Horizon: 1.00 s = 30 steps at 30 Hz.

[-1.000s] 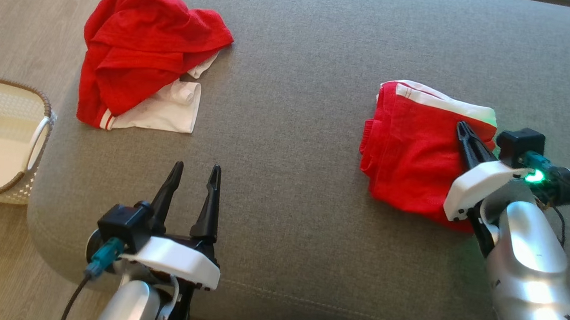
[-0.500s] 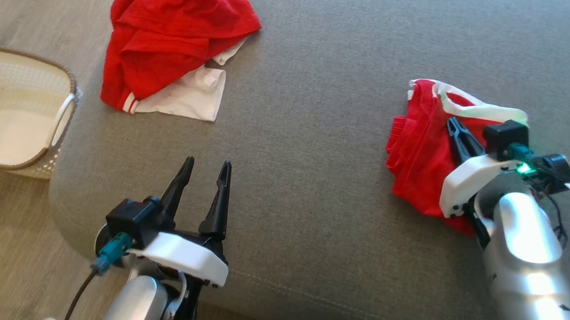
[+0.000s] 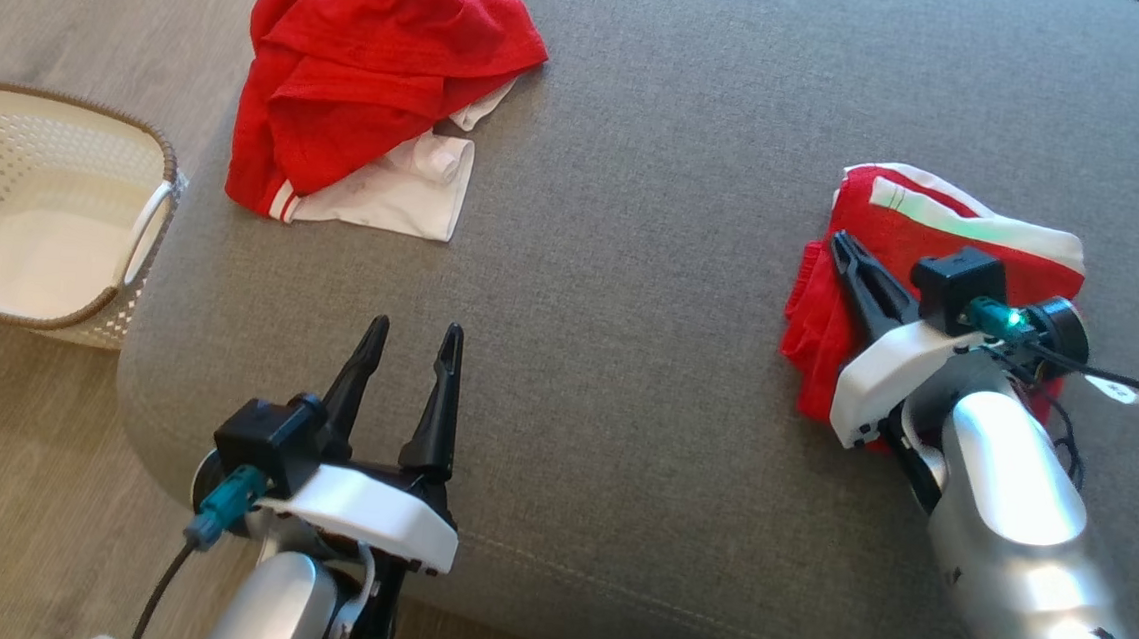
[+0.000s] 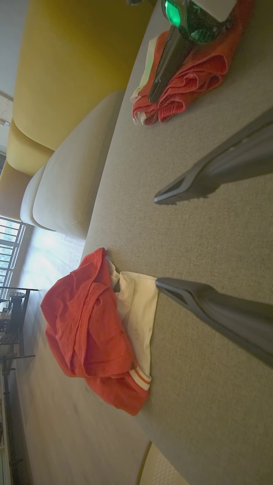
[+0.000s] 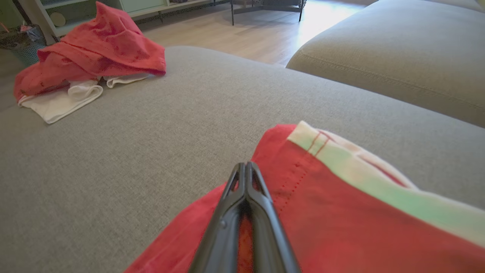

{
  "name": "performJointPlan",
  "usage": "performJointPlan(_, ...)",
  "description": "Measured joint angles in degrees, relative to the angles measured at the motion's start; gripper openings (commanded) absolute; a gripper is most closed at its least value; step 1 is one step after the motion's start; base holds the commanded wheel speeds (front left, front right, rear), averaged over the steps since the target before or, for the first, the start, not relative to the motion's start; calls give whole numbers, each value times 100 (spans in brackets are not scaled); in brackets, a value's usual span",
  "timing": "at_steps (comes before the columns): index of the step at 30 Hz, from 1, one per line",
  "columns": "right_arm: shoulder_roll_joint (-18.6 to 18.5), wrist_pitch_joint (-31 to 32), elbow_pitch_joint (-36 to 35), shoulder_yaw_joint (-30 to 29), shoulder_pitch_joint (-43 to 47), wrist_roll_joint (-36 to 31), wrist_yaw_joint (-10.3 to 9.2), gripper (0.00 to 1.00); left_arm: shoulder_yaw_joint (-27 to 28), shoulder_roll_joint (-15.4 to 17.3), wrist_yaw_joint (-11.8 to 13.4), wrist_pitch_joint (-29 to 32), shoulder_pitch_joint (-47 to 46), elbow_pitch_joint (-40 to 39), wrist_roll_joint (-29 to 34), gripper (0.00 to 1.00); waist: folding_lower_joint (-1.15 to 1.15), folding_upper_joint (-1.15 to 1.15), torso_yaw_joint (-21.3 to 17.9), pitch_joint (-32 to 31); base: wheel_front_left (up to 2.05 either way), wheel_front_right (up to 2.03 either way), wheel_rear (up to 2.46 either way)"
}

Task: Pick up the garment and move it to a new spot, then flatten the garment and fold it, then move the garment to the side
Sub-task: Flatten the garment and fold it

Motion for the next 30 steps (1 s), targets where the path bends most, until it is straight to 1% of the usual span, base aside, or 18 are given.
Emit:
performJointPlan(4,0,0,261,52,-12,-54,0,0,11,0,0,0,0,-9,0,100,0,0,25,44,0,0,0)
performJointPlan(8,0,0,260,142,-18,77,0,0,49,0,1,0,1,2,1,100,0,0,-8,-5,0,0,0)
performJointPlan(12,0,0,-110,246,-16,379,0,0,165,0,1,0,4,5,3,100,0,0,-128,-137,0,0,0)
performJointPlan(15,1,0,-445,166,2,465,0,0,234,0,0,0,19,5,11,100,0,0,-265,-276,0,0,0)
performJointPlan(19,-5,0,-864,-62,175,539,0,0,377,0,-1,0,81,1,55,100,0,0,-504,-490,0,0,0)
performJointPlan(26,-156,0,-1530,-535,887,544,0,0,634,1,-9,0,339,-13,127,100,0,0,-1027,-867,0,0,0)
performJointPlan(30,-202,2,-2048,-895,1268,467,0,0,777,1,-10,0,432,-33,160,100,0,0,-1316,-1050,0,0,0)
